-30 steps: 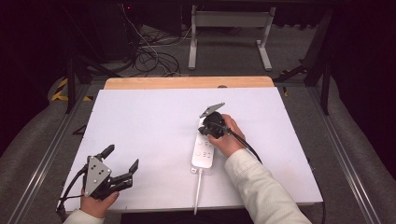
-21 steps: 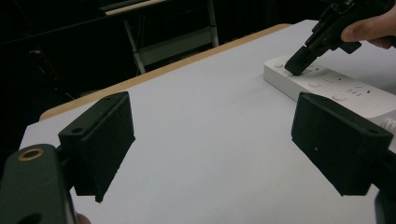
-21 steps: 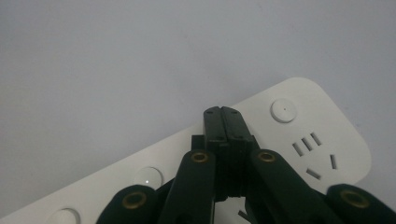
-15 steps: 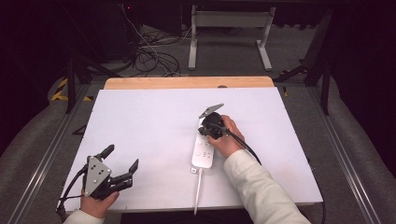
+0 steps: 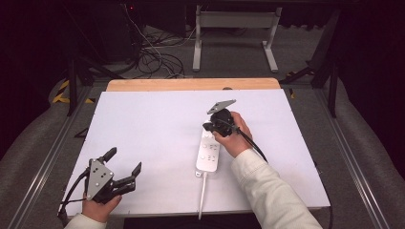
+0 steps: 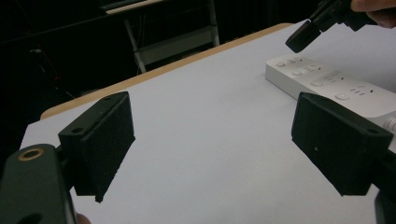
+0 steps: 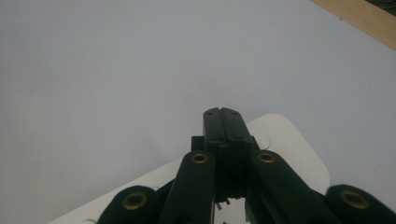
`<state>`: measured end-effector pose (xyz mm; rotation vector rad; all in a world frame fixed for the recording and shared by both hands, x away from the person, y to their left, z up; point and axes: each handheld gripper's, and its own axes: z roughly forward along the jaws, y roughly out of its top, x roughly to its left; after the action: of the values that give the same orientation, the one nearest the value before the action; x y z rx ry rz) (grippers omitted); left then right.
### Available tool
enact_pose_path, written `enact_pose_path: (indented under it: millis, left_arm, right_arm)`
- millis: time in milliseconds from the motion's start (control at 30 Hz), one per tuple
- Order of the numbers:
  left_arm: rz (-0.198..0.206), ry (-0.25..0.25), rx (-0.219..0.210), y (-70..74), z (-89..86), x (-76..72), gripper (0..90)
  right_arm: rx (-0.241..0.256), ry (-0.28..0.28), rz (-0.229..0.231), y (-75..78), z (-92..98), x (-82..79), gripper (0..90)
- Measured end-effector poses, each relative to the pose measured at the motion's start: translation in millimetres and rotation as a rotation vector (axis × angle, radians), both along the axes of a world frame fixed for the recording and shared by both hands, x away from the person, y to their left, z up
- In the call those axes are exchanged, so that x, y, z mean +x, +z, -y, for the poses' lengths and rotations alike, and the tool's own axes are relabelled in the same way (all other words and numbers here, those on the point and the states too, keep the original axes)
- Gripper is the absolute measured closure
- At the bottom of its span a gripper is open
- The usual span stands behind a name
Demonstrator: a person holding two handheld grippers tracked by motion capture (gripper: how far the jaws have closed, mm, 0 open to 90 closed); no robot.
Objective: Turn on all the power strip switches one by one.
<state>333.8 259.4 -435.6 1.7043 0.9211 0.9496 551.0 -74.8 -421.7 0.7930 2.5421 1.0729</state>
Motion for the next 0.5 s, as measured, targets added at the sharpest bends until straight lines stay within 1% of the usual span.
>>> enact_pose_path:
  millis: [67, 167, 300, 500]
  left_arm:
    - [0.001, -0.002, 0.003, 0.3, -0.7, 0.0, 13.5]
    - [0.002, 0.001, 0.001, 0.1, -0.3, -0.2, 13.5]
    - [0.002, 0.001, 0.002, 0.1, -0.4, 0.0, 13.6]
    - [0.002, -0.001, 0.001, -0.2, -0.3, 0.1, 13.5]
  right_arm:
    - [0.009, -0.012, 0.004, 3.7, 2.8, 3.2, 90.0]
    - [0.012, -0.014, 0.003, 4.2, 3.2, 5.4, 90.0]
    - [-0.025, -0.013, 0.000, 0.8, -1.0, 9.0, 90.0]
    - [-0.013, -0.038, 0.000, -3.5, -0.7, 17.4, 90.0]
